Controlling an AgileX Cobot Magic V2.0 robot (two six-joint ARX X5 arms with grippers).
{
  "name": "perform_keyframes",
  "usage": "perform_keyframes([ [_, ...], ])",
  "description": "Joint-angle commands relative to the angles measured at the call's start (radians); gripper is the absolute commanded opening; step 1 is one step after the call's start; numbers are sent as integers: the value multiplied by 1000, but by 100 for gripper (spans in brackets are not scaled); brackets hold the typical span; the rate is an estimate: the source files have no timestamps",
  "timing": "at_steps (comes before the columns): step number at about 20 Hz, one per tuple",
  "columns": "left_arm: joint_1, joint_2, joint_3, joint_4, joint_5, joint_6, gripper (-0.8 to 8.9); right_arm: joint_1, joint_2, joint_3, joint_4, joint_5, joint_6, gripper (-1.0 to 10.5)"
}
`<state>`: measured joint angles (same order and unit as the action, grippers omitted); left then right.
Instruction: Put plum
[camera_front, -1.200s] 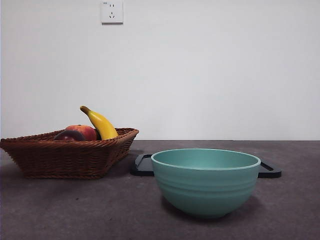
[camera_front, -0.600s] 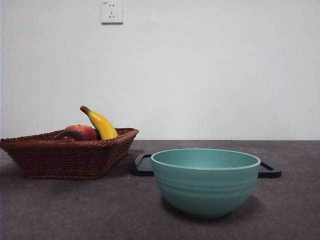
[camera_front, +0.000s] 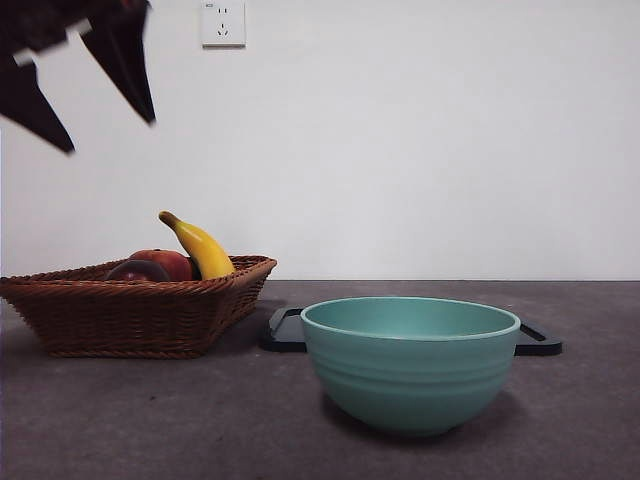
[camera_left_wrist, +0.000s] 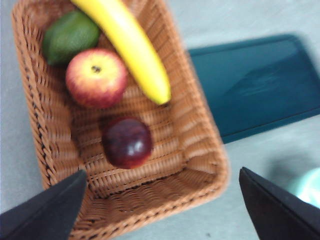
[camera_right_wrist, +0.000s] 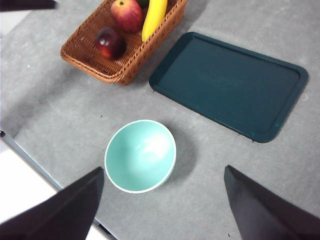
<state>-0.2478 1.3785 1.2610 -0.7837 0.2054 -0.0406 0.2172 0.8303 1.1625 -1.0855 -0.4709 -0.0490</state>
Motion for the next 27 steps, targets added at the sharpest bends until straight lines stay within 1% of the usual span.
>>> perform_keyframes([
  [1,-12,86,26,18,-17,14,491,5,12,21,7,0,-3,384],
  [4,-21,180,26,47,-66,32,491,5,12,21,7,0,-3,384],
  [11,-23,320,26,122,-68,33,491,5,12,21,7,0,15,384],
  [17,-37,382,26,180,-68,33,491,5,12,21,7,0,16,384],
  [20,-48,400,26,183,-114,34,491,5,12,21,7,0,16,384],
  [23,-53,420,25,178,-128,33,490,5,12,21,7,0,16,384],
  [24,-53,423,25,178,-128,33,486,5,12,21,7,0,16,384],
  [27,-55,423,26,180,-128,33,387,5,12,21,7,0,15,384],
])
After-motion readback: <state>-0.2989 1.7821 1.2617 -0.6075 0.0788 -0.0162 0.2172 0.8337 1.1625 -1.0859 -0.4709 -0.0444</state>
